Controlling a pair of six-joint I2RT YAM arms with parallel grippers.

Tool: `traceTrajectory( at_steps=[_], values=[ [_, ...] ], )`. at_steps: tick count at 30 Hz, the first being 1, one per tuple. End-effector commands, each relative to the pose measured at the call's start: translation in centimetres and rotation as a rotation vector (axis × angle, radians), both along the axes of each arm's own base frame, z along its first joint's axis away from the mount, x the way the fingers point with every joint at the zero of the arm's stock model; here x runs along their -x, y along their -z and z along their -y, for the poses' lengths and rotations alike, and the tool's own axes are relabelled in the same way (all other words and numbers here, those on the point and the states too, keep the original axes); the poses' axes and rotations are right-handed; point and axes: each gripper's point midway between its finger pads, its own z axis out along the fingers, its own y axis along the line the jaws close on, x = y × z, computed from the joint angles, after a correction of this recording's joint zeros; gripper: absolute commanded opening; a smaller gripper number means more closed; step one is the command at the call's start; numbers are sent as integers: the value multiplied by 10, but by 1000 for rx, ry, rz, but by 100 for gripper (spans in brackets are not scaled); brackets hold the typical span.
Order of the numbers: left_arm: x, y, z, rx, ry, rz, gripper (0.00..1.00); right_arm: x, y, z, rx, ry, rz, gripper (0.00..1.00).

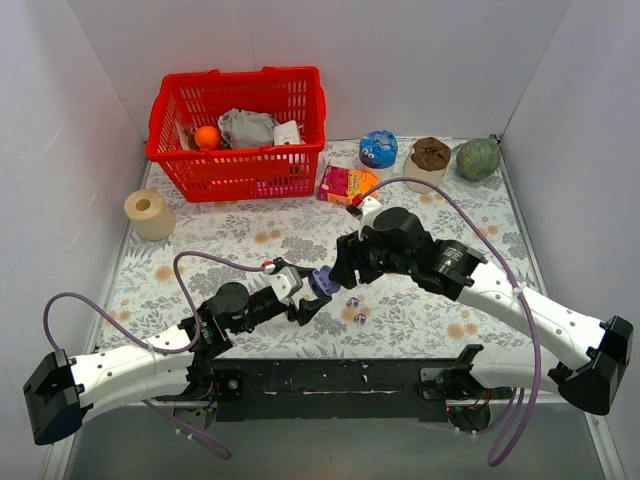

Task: Insert the wireless bluetooth earbuds into the charging case
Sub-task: Open the charging case.

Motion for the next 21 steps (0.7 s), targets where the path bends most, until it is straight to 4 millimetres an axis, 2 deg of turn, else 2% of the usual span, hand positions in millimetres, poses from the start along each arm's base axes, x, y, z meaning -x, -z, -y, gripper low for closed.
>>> traceTrajectory(
  at_steps=[1,6,10,21],
  values=[
    [-2,-23,0,48,-11,45,0,-6,-3,4,-9,35,24,66],
    [-2,-22,1,46,-11,42,0,-1,-20,-3,-96,0,49,68],
    [-2,-25,1,56,-12,46,0,-1,-14,-7,-78,-14,30,67],
    [-3,-29,1,64,-14,51,0,-5,-4,-17,-75,-29,6,47]
  ],
)
